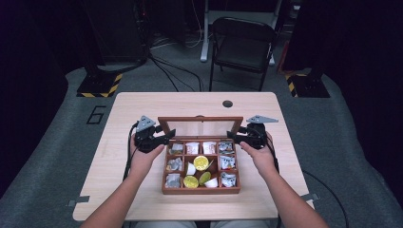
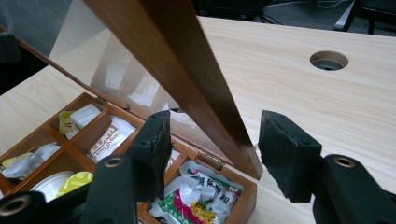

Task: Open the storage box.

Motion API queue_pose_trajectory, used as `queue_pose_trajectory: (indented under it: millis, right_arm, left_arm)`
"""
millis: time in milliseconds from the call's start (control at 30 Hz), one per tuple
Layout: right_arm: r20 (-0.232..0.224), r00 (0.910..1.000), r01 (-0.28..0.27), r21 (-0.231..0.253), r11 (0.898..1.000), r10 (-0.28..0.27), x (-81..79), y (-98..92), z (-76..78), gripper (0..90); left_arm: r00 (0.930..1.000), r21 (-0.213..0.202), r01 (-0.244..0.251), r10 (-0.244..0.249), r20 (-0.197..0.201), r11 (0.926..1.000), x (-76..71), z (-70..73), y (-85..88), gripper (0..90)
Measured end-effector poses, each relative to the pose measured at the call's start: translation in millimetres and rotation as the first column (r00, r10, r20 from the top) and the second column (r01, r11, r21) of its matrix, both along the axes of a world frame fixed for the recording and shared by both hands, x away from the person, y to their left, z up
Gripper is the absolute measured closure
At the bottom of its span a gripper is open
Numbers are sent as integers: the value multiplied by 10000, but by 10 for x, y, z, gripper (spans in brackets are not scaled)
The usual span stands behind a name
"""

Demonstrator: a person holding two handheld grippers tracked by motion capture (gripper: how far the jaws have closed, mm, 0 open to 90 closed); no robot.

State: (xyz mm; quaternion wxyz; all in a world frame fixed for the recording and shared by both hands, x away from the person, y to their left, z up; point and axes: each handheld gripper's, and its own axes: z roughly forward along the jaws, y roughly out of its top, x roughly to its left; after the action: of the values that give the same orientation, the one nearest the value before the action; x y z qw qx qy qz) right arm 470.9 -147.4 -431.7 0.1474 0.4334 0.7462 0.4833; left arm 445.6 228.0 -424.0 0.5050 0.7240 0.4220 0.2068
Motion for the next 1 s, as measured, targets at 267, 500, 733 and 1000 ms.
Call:
queue_pose_trajectory:
  millis: [267,500,733,1000]
  right_arm:
    - [42,10000,-41,-21,10000,41,44,23,-4,438]
    - [144,9998,-139,-74,9999,140,67,55,-7,441]
    - [104,9999,-32,56,10000,31,97,66,-10,439]
    - [43,10000,-22,163,9999,21,119,65,-14,440]
  left_arm:
    - [9999,67,-32,33,-133,10000,64,-51,-17,443]
    - [9996,-160,37,-41,-269,9999,116,-96,-21,428]
    - [9995,-225,46,-53,-310,9997,163,-132,-21,429]
    - [9990,-30,21,-22,-438,10000,210,-190,-42,428]
